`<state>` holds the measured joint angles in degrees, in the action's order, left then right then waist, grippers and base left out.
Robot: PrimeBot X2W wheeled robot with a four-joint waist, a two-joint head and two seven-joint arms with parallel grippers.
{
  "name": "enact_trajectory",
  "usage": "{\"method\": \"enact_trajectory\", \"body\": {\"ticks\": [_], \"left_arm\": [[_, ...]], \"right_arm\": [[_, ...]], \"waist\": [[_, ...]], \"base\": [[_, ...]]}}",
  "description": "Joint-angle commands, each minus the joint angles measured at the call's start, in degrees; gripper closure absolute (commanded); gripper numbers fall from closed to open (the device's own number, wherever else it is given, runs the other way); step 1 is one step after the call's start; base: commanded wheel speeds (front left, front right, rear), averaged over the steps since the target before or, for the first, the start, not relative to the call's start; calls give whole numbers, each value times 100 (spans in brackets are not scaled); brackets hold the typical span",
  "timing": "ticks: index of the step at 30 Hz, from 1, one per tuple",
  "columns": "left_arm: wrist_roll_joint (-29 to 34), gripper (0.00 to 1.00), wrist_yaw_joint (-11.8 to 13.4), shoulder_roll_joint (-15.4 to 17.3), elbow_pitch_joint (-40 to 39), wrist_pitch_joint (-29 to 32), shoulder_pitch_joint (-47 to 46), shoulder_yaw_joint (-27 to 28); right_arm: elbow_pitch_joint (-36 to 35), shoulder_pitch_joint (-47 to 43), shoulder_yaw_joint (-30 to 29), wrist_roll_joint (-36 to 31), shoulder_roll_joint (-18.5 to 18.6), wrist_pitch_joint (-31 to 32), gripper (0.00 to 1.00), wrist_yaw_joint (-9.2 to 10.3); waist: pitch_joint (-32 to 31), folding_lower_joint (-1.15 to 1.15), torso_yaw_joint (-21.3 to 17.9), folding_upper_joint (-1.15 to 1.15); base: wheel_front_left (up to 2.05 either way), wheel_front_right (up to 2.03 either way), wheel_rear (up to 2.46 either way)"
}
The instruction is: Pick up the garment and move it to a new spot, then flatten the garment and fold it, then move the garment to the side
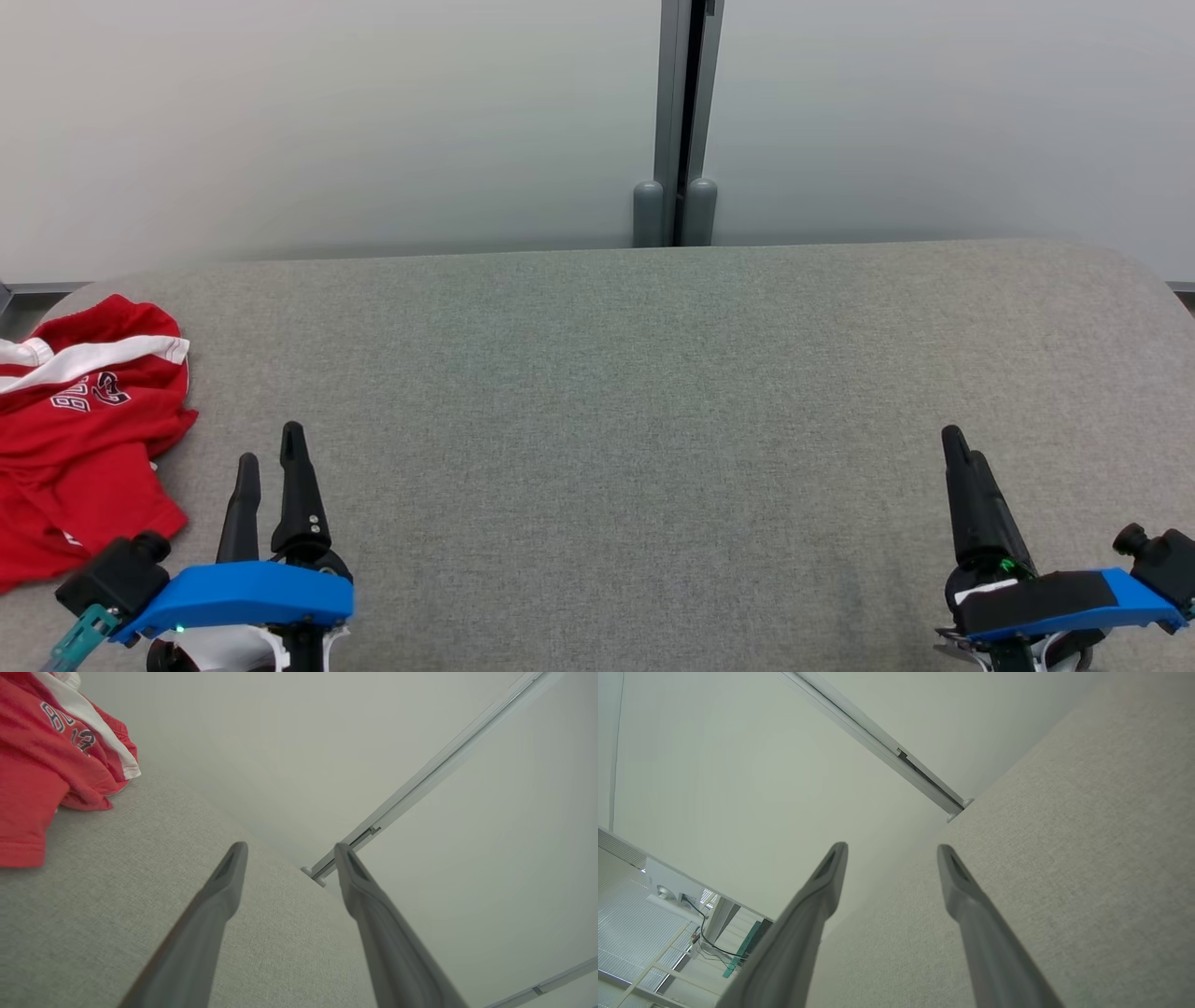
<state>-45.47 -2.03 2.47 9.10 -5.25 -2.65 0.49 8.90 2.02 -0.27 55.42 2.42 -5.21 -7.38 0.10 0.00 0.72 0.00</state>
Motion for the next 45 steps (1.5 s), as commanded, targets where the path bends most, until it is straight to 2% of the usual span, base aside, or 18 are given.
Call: {"method": "enact_trajectory", "body": {"ticks": [1,23,45], "left_arm": [[316,0,45,44,-49,-74,-92,-39],[1791,0,188,61,359,-408,-91,-169],[2929,0,312,135,671,-700,-154,-372]], "right_arm": [[-84,-8,29,-302,42,-78,0,-9],[-66,-38,165,-1788,52,-412,0,-12],[101,-67,190,-3135,60,-705,0,-14]], "waist": [[-2,0,4,0],[-6,0,-3,0],[-34,0,70,0]], "base": [[0,0,0],[0,0,0],[0,0,0]]}}
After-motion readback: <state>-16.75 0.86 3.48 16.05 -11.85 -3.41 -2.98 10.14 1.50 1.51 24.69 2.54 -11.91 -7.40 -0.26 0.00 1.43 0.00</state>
